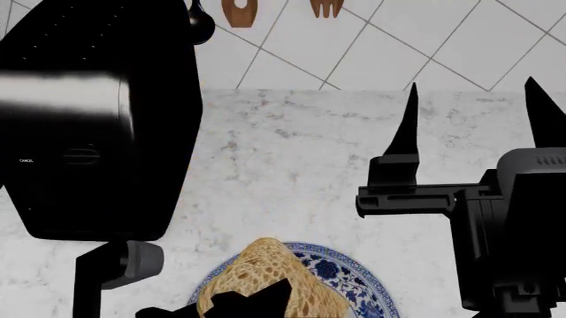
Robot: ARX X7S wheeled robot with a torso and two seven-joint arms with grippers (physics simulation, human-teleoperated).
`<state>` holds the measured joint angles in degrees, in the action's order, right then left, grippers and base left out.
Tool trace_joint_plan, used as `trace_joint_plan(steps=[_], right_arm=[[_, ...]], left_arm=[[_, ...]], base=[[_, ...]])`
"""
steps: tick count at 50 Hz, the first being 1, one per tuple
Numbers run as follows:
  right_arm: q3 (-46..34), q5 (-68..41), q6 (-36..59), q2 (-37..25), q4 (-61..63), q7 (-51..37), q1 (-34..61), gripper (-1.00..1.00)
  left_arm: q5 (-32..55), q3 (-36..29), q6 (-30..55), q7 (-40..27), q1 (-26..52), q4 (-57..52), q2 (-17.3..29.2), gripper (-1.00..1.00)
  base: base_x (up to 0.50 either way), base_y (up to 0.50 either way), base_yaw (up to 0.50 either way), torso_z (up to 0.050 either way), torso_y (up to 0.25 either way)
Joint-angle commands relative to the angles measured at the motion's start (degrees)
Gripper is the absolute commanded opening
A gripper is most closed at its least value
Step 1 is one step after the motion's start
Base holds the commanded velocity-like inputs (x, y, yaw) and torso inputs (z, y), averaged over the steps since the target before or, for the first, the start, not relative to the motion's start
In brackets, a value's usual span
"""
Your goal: Place the toasted item on a plate.
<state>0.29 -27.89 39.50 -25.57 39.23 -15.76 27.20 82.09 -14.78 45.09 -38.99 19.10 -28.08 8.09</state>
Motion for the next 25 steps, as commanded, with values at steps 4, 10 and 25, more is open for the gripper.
trace_joint_plan(steps=[4, 10, 25], right_arm=[[-0.8, 0.1, -0.7, 0.2, -1.0, 0.2, 0.6, 1.0], [-0.9, 0.2, -1.2, 0.3, -1.1, 0.2, 0.3, 1.0], [-0.4, 0.0, -2.0, 0.1, -0.8, 0.0, -1.0, 1.0]], left_arm=[[-7.9, -2.4, -0.4, 1.1, 0.9, -1.2, 3.2, 1.0], [-7.1, -1.9, -0.5, 0.0, 1.1, -2.3, 4.0, 1.0], [-12.6, -4.7, 0.5, -0.5, 2.9, -5.9, 6.7, 1.0]], base=[[0.0, 0.0, 0.0, 0.0, 0.0], [0.0, 0.0, 0.0, 0.0, 0.0], [0.0, 0.0, 0.0, 0.0, 0.0]])
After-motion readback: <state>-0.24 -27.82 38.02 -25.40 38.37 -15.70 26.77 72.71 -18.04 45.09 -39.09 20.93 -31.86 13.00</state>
